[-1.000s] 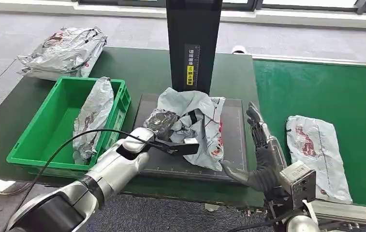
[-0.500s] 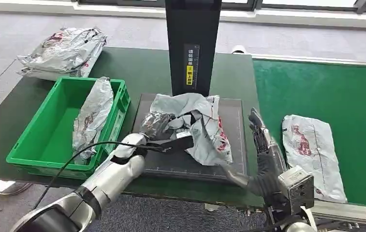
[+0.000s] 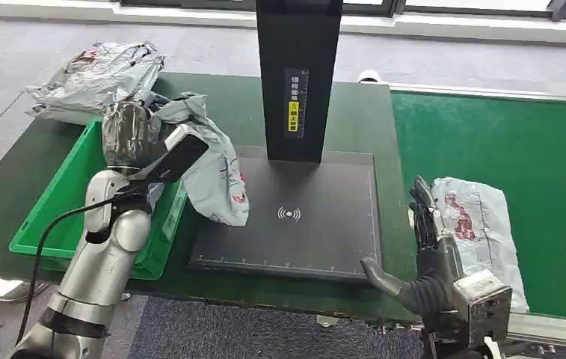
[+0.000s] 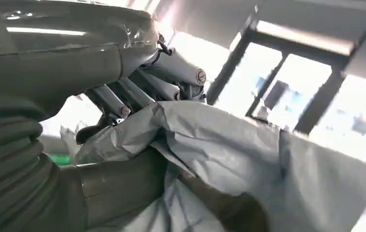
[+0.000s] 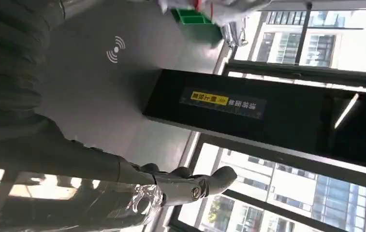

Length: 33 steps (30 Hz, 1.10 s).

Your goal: Moved the parcel from conveyor to table for the left to box.

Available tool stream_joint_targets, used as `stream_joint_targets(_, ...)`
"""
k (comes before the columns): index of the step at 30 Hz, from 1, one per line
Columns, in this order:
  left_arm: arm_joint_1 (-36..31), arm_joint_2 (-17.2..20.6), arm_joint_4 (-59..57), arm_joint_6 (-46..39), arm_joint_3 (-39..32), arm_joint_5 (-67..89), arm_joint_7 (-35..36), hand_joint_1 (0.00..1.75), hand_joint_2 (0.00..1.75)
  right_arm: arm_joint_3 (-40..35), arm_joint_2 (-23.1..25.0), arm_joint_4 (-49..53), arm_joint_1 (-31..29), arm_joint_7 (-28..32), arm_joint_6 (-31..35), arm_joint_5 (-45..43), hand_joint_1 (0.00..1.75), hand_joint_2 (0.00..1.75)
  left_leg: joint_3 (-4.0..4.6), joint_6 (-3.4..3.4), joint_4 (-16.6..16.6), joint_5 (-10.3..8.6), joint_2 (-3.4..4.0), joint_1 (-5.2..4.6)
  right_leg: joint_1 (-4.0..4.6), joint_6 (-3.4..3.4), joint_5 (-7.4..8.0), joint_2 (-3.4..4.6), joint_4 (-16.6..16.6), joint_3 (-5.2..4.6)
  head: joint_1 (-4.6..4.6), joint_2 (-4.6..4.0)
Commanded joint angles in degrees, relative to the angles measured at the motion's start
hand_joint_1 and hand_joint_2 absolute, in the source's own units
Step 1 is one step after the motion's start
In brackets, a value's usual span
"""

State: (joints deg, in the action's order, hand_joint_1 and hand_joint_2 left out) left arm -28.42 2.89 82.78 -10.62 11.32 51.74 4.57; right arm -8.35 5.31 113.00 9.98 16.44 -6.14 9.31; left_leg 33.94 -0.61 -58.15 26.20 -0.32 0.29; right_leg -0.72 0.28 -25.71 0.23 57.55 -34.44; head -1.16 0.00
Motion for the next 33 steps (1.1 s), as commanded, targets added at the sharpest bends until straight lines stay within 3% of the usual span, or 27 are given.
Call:
stream_joint_targets(1,-0.4,1.9,5.0,-0.5,-5.1,0.3,0.4,1.75,1.75,4.0,1.6,-0.3,-0.1,-0.2,-0.1,0.0,0.00,1.75,-0.09,0.00,0.0,0.02,0.09,0.02,0.03,-0.02,0.00,0.05,0.0,0.08,0.00,0.00)
stream_joint_targets(7,-3.1,5.8,5.5,-4.2,-10.5,3.3,2.6,1.75,1.75,3.7,0.8,-1.7,-0.4,-0.1,0.0,-0.9,0.00,1.75,-0.03,-0.02,0.0,0.04,0.16,0.05,0.06,-0.04,0.02,0.13,0.0,0.02,0.00,0.00)
stream_joint_targets(9,-8.7,8.3,1.0,-1.8,-14.1,5.3,3.0,1.75,1.75,2.9,-0.2,-3.7,-1.5,0.3,-0.3,-2.0,0.00,1.75,-0.11,-0.04,0.0,0.04,0.20,0.05,0.07,-0.07,0.01,0.16,0.0,0.05,0.00,0.00)
stream_joint_targets(11,-19.1,12.3,-9.9,1.1,-13.9,7.0,3.8,1.75,1.75,2.0,-1.3,-5.5,-2.4,0.8,-0.2,-3.3,0.00,1.75,-0.06,-0.07,0.0,0.00,0.13,0.11,0.13,-0.10,0.02,0.06,0.0,0.00,0.02,0.02)
stream_joint_targets(15,-33.8,15.8,-25.4,2.0,-12.5,6.9,2.9,1.75,1.75,0.8,-2.9,-5.9,-2.2,1.0,0.3,-4.9,0.00,1.75,0.16,-0.15,-0.2,-0.10,-0.15,0.27,0.34,-0.13,0.05,-0.18,0.1,-0.09,0.00,0.00)
stream_joint_targets(23,-54.3,21.8,-41.0,1.8,-5.7,9.4,6.0,1.75,1.75,-2.7,-5.0,-8.5,-4.1,0.4,0.6,-6.1,0.00,1.75,0.22,-0.32,-0.2,-0.14,0.09,0.45,0.47,-0.35,0.19,0.05,0.2,-0.22,0.00,0.02)
stream_joint_targets(27,-59.3,23.5,-45.4,3.4,-3.1,8.8,5.9,1.75,1.75,-2.9,-4.8,-8.3,-4.0,0.1,1.5,-6.3,0.00,1.75,0.15,-0.32,-0.2,-0.11,0.17,0.46,0.49,-0.38,0.20,0.12,0.1,-0.19,0.02,0.02)
stream_joint_targets(33,-56.5,22.3,-47.5,7.9,-2.1,2.9,5.0,1.75,1.75,-2.0,-4.4,-7.9,-3.6,-0.2,1.6,-6.1,0.00,1.75,0.07,-0.32,0.0,-0.21,0.06,0.37,0.39,-0.38,0.22,0.08,0.0,-0.10,0.00,0.02)
